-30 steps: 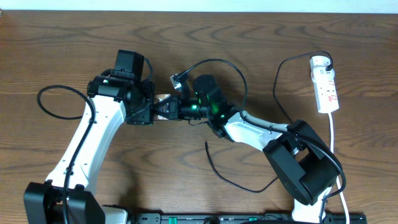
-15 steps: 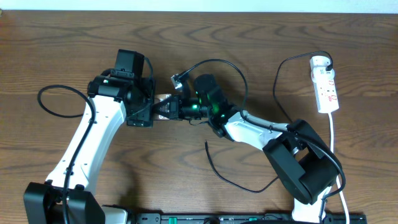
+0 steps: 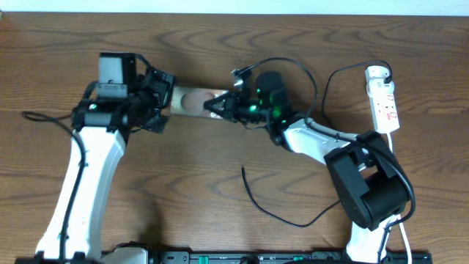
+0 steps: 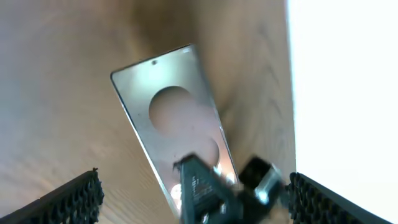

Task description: Plug charger to phone and switch on socket

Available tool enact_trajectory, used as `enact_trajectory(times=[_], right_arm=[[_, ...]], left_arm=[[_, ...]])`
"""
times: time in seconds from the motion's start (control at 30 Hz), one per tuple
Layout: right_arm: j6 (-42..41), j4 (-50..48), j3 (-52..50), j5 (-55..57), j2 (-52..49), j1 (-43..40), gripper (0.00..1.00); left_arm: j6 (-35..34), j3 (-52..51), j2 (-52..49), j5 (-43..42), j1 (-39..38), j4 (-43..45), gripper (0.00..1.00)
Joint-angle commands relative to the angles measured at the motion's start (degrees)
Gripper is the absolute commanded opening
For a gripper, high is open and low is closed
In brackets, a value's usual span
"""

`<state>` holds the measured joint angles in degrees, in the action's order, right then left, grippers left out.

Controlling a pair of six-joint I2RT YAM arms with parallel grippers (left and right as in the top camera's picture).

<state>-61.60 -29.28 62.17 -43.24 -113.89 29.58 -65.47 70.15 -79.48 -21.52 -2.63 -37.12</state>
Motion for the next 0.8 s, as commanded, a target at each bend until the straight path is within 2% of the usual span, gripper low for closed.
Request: enact_trajectory(times=[0.0,0.17,0.37,0.47,0.6,0.67,0.77], right_arm=[[-4.96,-1.18,0.81,-0.81,0.37,-3.54,0.01],[-15.34,-7.65,0.81,-0.85,0.37,-8.33,0.01],[-26.29,-22.01,0.81,-0.85,0.37,-12.44,0.01],[-30.29,-27.21,0.81,-1.01,0.37,-13.64,0.01],[-32.65,-29.03,0.81,-2.47,0.37,-13.81,0.01],[-32.63,-29.0,0.81,-3.91,0.37,-13.33,0.01],[-32.65,-29.03,0.81,-5.77,0.37,-11.98,0.01]], left_arm=[[18.53,1.33,2.4,-3.82,0.37,2.16,0.92],[24.65,0.26,3.58,-8.24,0.31,7.67,0.92],[20.39,-8.96,3.85,-11.13,0.31,23.47,0.92],[15.69,-16.92,3.85,-11.85,0.31,37.75,0.92],[5.66,-28.94,3.8,-12.9,0.31,66.95,0.92],[2.25,-33.0,3.58,-11.93,0.33,78.4,0.93],[-0.61,-35.87,3.45,-8.57,0.33,83.36,0.93]])
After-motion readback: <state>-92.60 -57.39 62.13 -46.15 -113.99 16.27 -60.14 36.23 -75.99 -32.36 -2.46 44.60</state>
